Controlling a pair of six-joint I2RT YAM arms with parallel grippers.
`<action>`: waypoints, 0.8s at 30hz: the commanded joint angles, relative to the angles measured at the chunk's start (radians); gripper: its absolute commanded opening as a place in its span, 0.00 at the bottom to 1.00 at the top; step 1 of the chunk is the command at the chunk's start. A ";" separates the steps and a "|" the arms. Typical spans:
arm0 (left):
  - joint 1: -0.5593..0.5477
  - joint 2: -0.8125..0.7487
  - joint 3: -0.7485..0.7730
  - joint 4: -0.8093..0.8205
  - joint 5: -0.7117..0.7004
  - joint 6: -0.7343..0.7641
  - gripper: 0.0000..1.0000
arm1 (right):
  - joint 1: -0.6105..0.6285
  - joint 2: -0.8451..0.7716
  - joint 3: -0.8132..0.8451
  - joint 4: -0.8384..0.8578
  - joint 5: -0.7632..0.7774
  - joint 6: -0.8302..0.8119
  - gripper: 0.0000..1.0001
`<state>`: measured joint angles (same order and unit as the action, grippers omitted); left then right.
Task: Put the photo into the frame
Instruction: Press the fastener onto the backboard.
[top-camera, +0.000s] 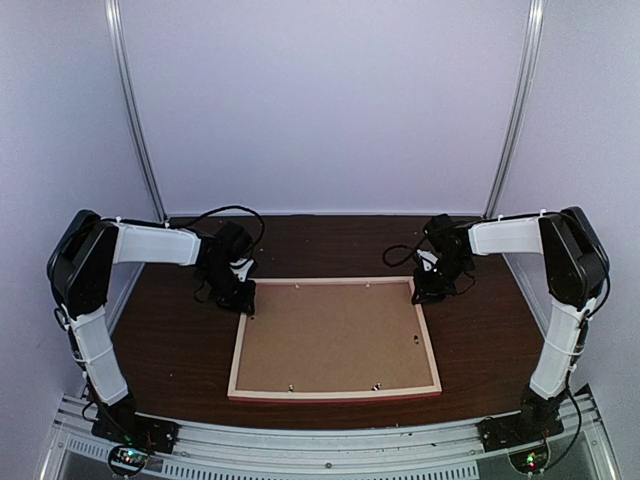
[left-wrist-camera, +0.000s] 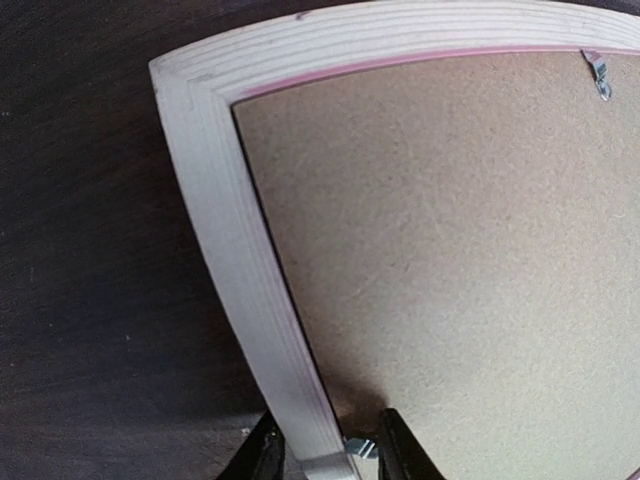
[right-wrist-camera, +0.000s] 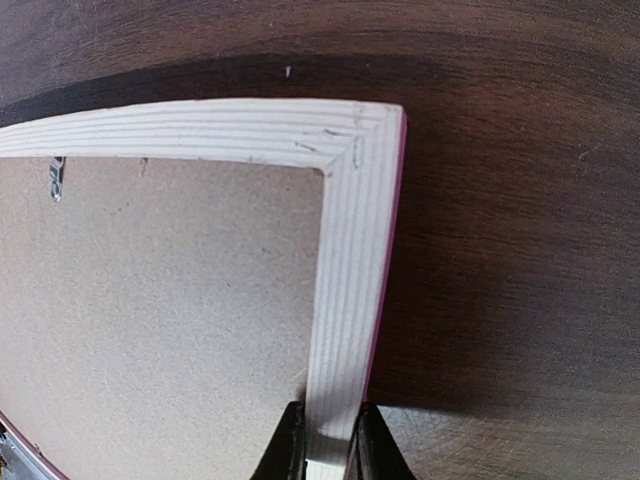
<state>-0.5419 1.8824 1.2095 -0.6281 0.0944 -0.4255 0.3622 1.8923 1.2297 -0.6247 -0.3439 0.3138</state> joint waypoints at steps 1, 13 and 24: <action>-0.009 0.028 -0.053 -0.054 0.044 -0.003 0.33 | 0.000 0.013 -0.024 -0.064 -0.003 -0.042 0.11; -0.004 -0.021 -0.086 -0.062 0.117 0.000 0.32 | 0.000 0.019 -0.017 -0.064 -0.004 -0.047 0.11; 0.011 -0.046 -0.061 -0.069 0.098 0.003 0.45 | 0.000 0.017 -0.012 -0.067 -0.004 -0.047 0.11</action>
<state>-0.5323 1.8435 1.1519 -0.6285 0.1753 -0.4290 0.3618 1.8923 1.2304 -0.6350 -0.3435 0.2966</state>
